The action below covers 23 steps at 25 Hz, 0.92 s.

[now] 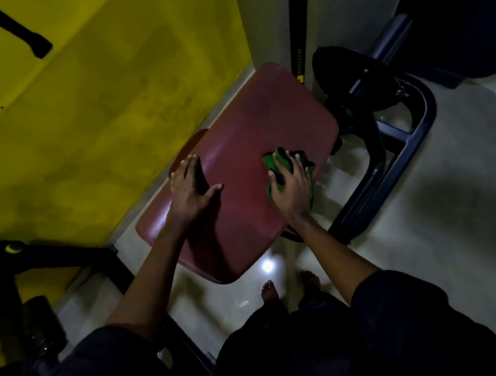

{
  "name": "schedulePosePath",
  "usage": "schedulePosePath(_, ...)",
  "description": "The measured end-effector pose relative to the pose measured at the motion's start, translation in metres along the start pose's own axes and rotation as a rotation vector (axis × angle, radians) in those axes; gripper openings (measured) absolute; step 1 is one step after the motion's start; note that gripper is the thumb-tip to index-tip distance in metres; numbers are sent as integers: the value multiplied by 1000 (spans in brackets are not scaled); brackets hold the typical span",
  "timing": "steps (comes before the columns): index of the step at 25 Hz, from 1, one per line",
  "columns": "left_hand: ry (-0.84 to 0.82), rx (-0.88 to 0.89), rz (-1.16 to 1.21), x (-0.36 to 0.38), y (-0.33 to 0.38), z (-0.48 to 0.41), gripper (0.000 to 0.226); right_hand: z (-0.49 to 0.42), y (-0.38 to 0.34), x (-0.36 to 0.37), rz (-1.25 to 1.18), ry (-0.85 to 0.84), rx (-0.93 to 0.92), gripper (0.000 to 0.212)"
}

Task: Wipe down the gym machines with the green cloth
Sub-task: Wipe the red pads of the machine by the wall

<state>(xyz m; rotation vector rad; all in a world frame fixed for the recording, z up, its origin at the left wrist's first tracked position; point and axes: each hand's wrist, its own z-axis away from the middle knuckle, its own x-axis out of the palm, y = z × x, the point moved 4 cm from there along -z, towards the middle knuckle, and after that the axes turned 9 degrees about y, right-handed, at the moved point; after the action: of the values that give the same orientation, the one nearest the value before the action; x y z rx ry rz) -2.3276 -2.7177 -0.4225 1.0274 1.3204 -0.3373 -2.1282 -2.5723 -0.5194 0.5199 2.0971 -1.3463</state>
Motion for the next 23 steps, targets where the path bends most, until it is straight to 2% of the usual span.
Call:
schedulePosePath(1,-22,0,8,0,0,-2,92,-5,-7,2,3,11,-3,41)
schedulePosePath(5,-170,21,78,-11,-22,-15,89,7,-44,15,-3,-115,-444,41)
schedulePosePath(7,-203,23,137,-18,-34,-14,87,4,-56,18,-21,-153,-556,40)
schedulePosePath(9,-186,-10,162,-20,-35,-8,86,-14,-64,19,-19,-164,-549,42)
schedulePosePath(13,-116,-7,80,-16,-28,-3,88,-39,-78,22,-7,-125,-294,43)
schedulePosePath(14,-107,-13,80,-14,-29,-4,89,-37,-84,25,-6,-123,-318,42)
schedulePosePath(15,-100,-27,86,-13,-30,-4,90,-32,-93,29,6,-147,-442,40)
schedulePosePath(17,-83,-53,85,-13,-31,-4,92,-17,-109,37,38,-259,-850,37)
schedulePosePath(18,-71,-58,80,-13,-31,-5,93,-16,-115,36,34,-313,-988,37)
schedulePosePath(19,-66,-59,77,-12,-29,-5,94,-22,-118,34,25,-345,-1040,37)
schedulePosePath(21,-74,-49,85,-12,-27,-5,99,-43,-123,31,-2,-324,-958,40)
schedulePosePath(23,-78,-41,100,-11,-28,-5,102,-68,-123,28,10,-272,-765,42)
